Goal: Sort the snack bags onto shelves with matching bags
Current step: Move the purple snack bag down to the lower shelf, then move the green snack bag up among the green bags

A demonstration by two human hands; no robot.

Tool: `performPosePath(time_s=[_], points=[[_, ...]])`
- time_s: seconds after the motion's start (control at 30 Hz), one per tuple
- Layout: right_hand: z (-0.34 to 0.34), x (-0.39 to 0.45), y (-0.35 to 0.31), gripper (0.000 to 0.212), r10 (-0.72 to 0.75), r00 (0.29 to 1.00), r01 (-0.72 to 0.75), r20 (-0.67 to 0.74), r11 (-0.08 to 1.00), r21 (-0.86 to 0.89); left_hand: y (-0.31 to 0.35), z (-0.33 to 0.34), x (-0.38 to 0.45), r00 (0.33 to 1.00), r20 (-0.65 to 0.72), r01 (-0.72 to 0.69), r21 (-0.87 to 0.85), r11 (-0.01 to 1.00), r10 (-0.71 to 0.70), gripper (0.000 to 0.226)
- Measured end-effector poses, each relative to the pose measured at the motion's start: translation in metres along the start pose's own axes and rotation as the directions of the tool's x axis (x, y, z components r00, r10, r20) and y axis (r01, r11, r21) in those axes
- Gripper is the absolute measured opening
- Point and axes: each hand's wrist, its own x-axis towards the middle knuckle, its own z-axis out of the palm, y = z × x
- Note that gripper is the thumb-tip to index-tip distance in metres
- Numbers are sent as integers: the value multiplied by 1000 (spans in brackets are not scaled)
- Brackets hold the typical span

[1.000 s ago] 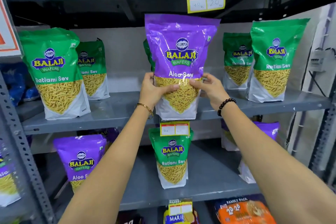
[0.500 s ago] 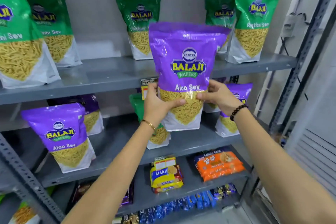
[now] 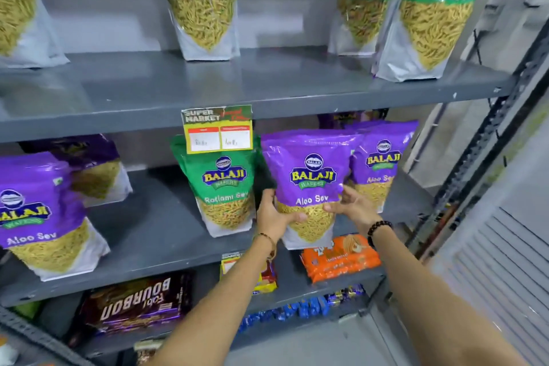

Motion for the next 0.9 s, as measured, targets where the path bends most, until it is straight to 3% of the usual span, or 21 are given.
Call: performPosePath(time_s=[0.37, 0.53, 0.63, 0.77, 0.83, 0.9], points=[[4, 58, 14, 40, 29, 999, -27, -45, 999, 42, -22, 10, 55, 998, -57, 39, 119, 992, -32, 71], [10, 53, 10, 47, 62, 996, -56, -57, 994, 92, -17, 6, 48, 998, -23, 56, 143, 988, -53, 85], [18, 45, 12, 53, 99, 986, -78, -135, 985, 154, -21, 0, 37, 994, -45, 107, 126, 986, -102, 99], [38, 30, 21, 70, 198, 917, -114, -347, 962, 249, -27, -18, 12, 983, -108, 158, 119, 980, -145, 92], [56, 19, 24, 65, 275, 866, -149, -417, 939, 309, -32, -31, 0, 978, -156, 162, 131, 978, -142, 83], [75, 11, 28, 46, 323, 839, -182, -438, 925, 334, -37, -46, -12, 970, -190, 180, 139, 974, -153, 76]])
